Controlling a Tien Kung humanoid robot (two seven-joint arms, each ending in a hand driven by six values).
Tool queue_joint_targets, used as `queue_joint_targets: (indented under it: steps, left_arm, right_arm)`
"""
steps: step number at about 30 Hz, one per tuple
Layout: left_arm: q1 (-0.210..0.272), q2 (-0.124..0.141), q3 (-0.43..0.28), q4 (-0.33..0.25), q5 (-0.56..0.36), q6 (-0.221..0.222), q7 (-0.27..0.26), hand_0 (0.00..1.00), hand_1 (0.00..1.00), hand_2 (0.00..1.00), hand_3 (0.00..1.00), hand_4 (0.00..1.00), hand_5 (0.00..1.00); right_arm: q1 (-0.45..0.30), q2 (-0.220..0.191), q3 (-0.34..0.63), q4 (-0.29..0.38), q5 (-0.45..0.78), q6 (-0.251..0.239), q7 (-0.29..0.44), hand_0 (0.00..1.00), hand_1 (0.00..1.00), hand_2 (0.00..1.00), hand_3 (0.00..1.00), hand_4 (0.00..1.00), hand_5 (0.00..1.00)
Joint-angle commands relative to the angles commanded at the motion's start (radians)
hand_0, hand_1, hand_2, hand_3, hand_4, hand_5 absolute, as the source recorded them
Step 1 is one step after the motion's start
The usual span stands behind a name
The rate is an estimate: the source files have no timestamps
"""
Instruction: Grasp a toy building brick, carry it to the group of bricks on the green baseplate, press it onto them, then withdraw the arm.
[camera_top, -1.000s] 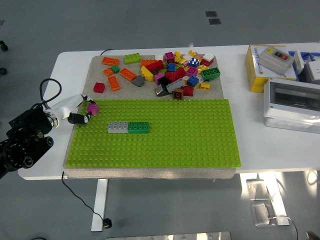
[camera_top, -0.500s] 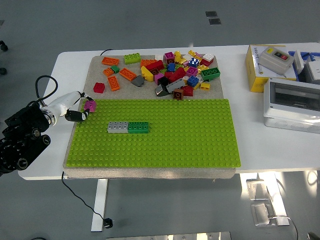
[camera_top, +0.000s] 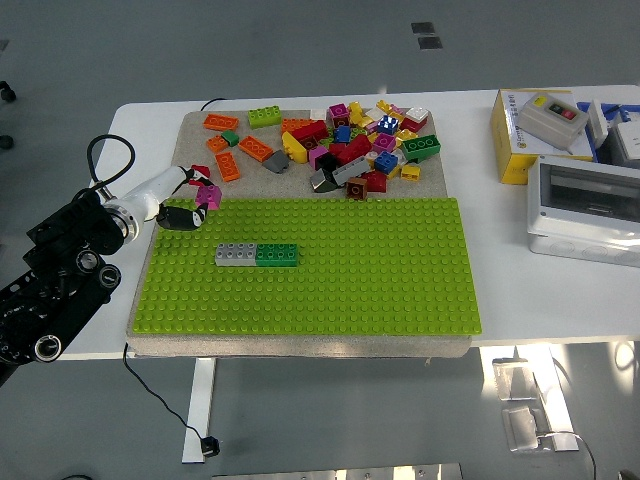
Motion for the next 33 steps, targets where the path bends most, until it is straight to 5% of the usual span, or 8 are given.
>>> queue_joint_targets:
  steps: [8, 18, 33]
  left_arm:
    - [-0.003, -0.047, 0.108, -0.158, 0.002, 0.063, 0.158, 0.987, 0.919, 0.891, 0.502, 0.470, 0.154]
    - [-0.024, -0.089, 0.239, -0.110, -0.020, 0.131, 0.272, 0.976, 0.900, 0.871, 0.502, 0.530, 0.176]
    - [-0.057, -0.109, 0.301, -0.091, -0.029, 0.153, 0.313, 0.973, 0.886, 0.863, 0.507, 0.557, 0.189]
  right_arm:
    - [-0.002, -0.002, 0.008, 0.000, -0.008, -0.001, 0.001, 0.659, 0.583, 0.615, 0.781, 0.449, 0.998]
    - [-0.002, -0.003, 0.017, 0.000, -0.015, -0.001, 0.001, 0.658, 0.585, 0.604, 0.776, 0.448, 0.998]
    - [-0.002, 0.009, 0.032, 0.000, 0.002, -0.006, 0.013, 0.657, 0.582, 0.601, 0.776, 0.450, 0.998]
